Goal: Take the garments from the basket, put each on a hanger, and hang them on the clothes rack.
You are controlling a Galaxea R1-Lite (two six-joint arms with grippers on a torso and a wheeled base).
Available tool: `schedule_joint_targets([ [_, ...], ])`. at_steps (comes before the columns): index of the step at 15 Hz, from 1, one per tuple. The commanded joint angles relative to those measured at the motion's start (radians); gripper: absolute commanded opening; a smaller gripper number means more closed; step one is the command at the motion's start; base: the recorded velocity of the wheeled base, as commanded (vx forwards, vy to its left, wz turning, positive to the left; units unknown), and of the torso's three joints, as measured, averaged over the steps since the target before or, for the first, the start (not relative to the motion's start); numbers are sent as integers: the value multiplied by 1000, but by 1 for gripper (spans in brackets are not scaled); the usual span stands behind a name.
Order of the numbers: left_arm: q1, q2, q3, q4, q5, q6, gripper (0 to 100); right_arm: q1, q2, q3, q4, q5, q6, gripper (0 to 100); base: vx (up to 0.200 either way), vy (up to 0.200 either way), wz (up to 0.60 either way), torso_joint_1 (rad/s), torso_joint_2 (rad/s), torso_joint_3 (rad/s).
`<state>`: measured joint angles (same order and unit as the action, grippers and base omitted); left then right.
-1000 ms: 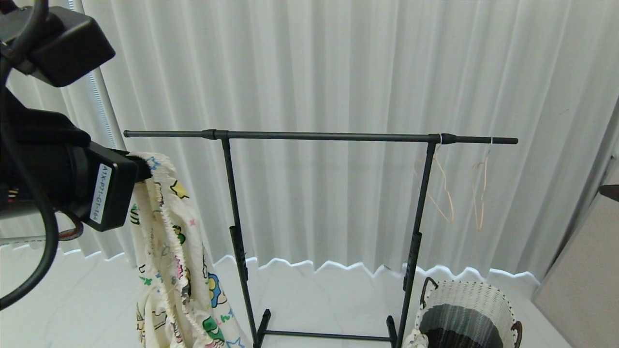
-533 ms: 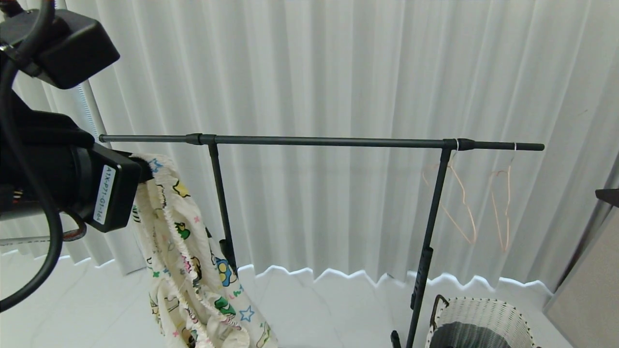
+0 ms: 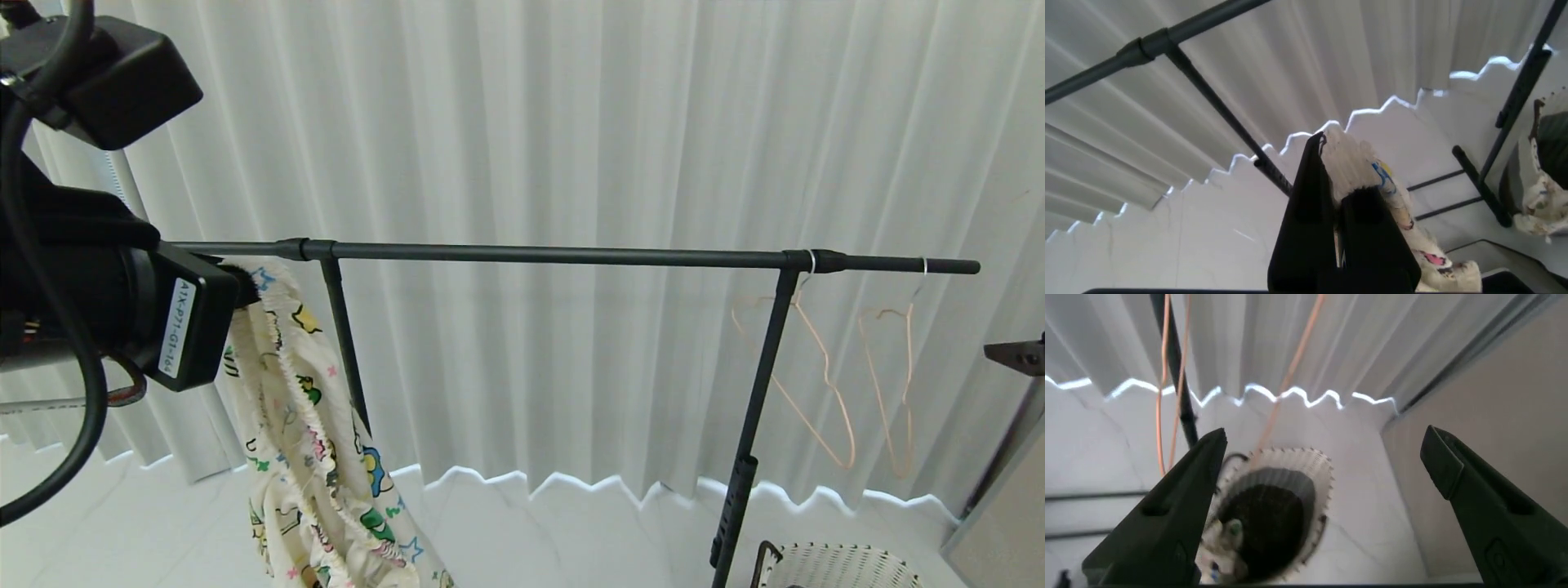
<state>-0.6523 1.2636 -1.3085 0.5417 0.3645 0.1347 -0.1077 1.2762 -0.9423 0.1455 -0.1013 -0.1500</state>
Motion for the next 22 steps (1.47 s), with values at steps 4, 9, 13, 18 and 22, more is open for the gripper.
schedule_joint_targets([
  [4, -1, 0, 0, 0, 1, 3, 0, -32, 200, 83, -185, 0, 79, 100, 150, 0, 0, -2, 1, 1],
  [9, 0, -10, 0, 0, 1, 5, 0, -99, 502, 129, -458, -5, 83, 100, 0, 0, 0, 0, 0, 0],
  [13, 3, -36, 2, 0, 5, 11, 0, -116, 643, 120, -575, -14, 129, 100, 0, 0, 0, 0, 0, 0],
  [18, 3, -75, 54, 0, 42, 11, 0, -99, 686, 103, -577, -17, 259, 100, 0, 0, 0, 0, 0, 0],
  [22, 3, -76, 55, 0, 42, 10, 0, -99, 697, 97, -577, -31, 277, 0, 0, 0, 0, 0, 0, 0],
])
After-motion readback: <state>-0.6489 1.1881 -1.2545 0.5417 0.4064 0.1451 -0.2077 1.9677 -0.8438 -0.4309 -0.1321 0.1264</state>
